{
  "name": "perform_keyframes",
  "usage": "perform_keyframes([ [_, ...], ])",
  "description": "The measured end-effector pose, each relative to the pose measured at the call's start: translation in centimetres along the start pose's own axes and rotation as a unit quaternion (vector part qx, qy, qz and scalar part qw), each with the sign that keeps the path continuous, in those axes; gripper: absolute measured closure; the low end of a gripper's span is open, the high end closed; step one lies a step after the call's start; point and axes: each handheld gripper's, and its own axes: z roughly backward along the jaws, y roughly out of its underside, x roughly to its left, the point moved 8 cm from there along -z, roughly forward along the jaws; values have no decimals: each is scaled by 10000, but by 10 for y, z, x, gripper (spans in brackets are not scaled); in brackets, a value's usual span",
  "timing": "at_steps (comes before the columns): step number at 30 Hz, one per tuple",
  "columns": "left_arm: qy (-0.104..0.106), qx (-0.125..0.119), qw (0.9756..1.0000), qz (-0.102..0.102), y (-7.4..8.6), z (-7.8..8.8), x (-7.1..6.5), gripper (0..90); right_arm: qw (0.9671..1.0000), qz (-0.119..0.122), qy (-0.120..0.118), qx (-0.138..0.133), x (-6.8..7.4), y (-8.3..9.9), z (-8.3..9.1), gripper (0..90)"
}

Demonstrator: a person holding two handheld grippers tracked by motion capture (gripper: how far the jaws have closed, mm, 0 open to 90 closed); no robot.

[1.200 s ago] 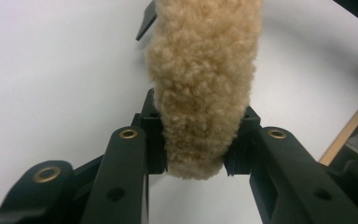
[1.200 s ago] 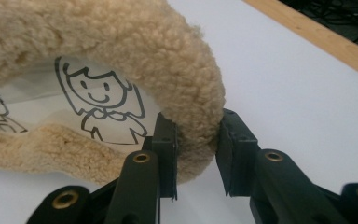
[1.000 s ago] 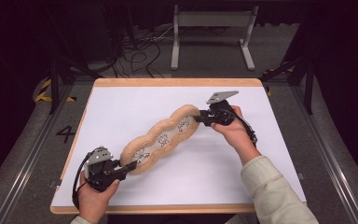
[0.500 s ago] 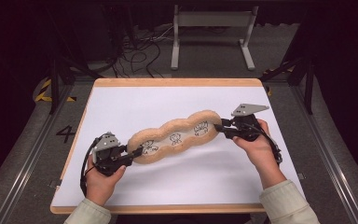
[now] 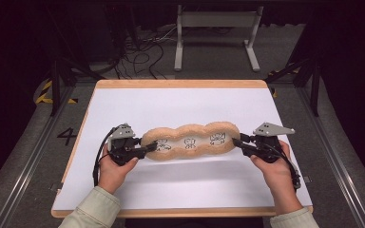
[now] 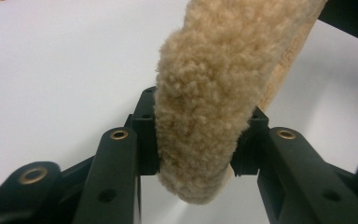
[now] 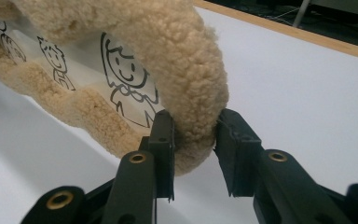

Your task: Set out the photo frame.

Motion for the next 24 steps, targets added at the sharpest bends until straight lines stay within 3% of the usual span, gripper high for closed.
perform_keyframes([
  [5, 103, 50, 9999, 71, 0, -7, 4, 601, 9999, -152, -20, -42, 1, 9, 1, 684],
  [12, 326, 192, 9990, 256, 5, -17, 10, 601, 9995, -249, -64, 196, 1, 26, -2, 686],
  [15, 362, 256, 9983, 370, 8, -22, 13, 606, 9993, -254, -60, 272, 1, 32, -4, 726],
  [19, 494, 136, 9979, 399, 6, -21, 12, 628, 9990, -349, -282, 56, 3, 30, -1, 799],
  [21, 489, 112, 9981, 366, 5, -21, 11, 638, 9951, -583, -791, -96, 10, 27, -2, 823],
  [22, 479, 119, 9981, 360, 5, -21, 11, 637, 9948, -572, -834, -75, 14, 28, -5, 805],
  [23, 479, 119, 9981, 360, 5, -21, 11, 636, 9974, -336, -641, 66, 15, 29, -8, 787],
  [24, 491, 132, 9981, 356, 6, -21, 12, 636, 9974, -336, -641, 66, 15, 29, -8, 787],
])
